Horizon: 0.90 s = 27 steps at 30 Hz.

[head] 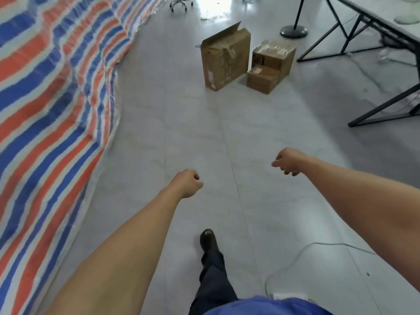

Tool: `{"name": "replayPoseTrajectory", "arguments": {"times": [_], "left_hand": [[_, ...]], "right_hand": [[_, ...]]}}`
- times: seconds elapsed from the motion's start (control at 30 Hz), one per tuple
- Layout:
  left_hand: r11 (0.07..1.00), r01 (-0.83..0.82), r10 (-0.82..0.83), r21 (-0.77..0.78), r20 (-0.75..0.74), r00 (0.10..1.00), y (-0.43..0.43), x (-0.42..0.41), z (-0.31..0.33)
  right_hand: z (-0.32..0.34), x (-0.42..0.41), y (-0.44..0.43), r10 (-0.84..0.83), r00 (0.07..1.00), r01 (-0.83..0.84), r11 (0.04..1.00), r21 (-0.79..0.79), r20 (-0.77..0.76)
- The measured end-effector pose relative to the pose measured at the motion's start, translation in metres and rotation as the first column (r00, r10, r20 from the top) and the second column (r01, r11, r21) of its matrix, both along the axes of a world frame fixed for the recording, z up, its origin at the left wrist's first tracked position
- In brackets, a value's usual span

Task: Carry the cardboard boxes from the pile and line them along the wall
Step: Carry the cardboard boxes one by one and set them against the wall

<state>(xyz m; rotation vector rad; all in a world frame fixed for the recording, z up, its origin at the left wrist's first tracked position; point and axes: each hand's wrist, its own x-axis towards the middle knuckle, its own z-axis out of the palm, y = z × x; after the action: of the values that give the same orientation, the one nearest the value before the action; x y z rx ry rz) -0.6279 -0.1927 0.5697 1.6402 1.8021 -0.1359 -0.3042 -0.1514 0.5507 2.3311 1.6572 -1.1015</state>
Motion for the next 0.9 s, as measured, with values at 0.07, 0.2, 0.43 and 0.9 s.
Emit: {"name": "replayPoseTrajectory", "arguments": {"times": [0.07,0.2,0.43,0.9], "left_hand": [[1.000,0.008,-0.008,0.012,0.003,1.000,0.062,-0.004,-0.006],[0.999,0.038,-0.038,0.015,-0.007,0.999,0.186,-0.018,-0.006],[0.997,0.077,-0.077,0.024,0.000,0.997,0.372,-0.007,0.018],[0.998,0.032,-0.031,-0.061,0.016,0.999,0.744,0.096,-0.004]], "right_hand": [[-0.006,-0.002,0.056,-0.015,1.000,0.015,1.000,0.010,-0.004],[-0.004,-0.004,0.164,-0.072,0.997,0.072,0.997,0.012,-0.005],[0.014,0.005,0.317,-0.140,0.988,0.144,0.988,0.062,-0.058],[-0.026,0.112,0.687,-0.212,0.975,0.208,0.976,-0.061,-0.069]]}}
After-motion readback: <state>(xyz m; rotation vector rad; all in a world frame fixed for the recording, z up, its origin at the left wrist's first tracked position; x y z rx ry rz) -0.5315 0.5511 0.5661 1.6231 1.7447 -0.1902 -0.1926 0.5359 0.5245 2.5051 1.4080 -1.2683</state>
